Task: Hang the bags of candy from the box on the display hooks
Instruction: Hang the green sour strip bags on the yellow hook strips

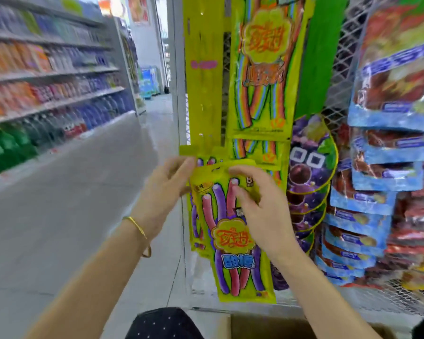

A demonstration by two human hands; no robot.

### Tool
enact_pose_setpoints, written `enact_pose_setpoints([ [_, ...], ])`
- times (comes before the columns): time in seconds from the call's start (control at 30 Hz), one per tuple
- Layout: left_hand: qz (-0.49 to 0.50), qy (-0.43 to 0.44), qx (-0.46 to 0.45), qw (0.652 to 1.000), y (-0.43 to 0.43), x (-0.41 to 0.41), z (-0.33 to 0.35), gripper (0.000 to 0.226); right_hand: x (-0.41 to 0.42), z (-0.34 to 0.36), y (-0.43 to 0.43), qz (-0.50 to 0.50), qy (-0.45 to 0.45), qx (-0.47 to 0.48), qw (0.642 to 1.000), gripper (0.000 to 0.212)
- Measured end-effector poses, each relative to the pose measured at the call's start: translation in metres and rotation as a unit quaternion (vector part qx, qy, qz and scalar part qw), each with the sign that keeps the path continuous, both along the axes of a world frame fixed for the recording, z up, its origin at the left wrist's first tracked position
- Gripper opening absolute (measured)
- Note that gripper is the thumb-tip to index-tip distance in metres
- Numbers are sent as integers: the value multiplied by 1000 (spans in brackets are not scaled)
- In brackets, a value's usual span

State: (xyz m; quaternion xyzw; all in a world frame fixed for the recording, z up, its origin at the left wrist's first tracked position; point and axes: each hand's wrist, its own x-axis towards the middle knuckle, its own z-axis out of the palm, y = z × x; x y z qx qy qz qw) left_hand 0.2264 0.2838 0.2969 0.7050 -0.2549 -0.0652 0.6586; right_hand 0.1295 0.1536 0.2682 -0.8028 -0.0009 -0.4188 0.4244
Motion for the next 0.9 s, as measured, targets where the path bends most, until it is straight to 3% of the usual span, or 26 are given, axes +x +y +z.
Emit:
enact_pose_setpoints([
  [0.1,78,-112,-17,990,-11,25,38,26,7,25,6,-42,-34,-60,997,28],
  [0.2,93,-150,-9,984,-27,53,58,31,20,48,11,-90,-48,-100,990,31],
  [0.3,83,-118,-31,989,-36,67,65,30,36,64,13,-111,-16,-115,987,36],
  [0.43,27,33,-108,993,-37,68,70,53,56,73,15,-121,33,-85,988,42],
  [0.57,43,-21,-61,997,-43,70,64,41,70,74,18,-125,46,-69,989,44],
  [0.67,61,-43,-85,994,-47,70,62,26,76,72,17,-127,32,-61,990,42],
  [0.9,66,22,-138,988,-53,72,63,16,79,75,13,-131,61,-80,986,51],
])
